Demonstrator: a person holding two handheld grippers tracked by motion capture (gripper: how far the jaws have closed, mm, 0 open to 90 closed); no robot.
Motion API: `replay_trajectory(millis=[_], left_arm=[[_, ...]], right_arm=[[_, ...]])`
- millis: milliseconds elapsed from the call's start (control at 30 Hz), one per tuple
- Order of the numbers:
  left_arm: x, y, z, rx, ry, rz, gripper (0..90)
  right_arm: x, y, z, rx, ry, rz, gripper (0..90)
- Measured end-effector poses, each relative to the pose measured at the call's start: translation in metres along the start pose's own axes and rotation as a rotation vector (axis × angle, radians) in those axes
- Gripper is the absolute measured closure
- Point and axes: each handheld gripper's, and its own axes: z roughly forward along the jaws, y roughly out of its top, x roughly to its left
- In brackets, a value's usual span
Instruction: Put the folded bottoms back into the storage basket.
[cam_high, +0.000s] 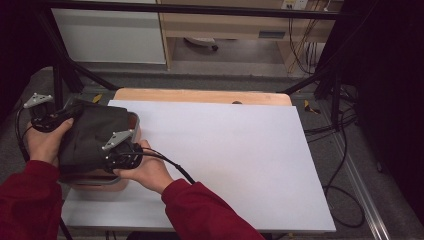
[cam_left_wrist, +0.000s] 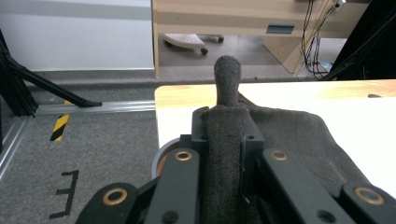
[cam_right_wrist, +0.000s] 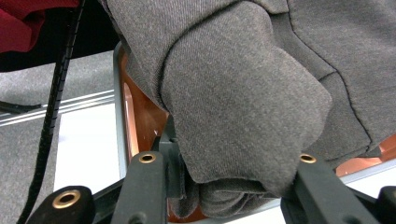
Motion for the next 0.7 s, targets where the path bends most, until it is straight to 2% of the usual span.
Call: replay_trajectory(millis=[333, 700], left_arm=[[0.0026, -0.0026, 0.0028, 0.011, -0.013, -0.008, 81.1], [0.0042, -0.0050, 0.0063, 0.024, -0.008, -0.015, 80.7]], right_arm=[[0.0012, 0.0002, 0.0013, 0.006, 0.002, -0.003, 62.3], [-0.0003, -0.0003, 0.0033, 0.015, -0.005, -0.007, 62.0]])
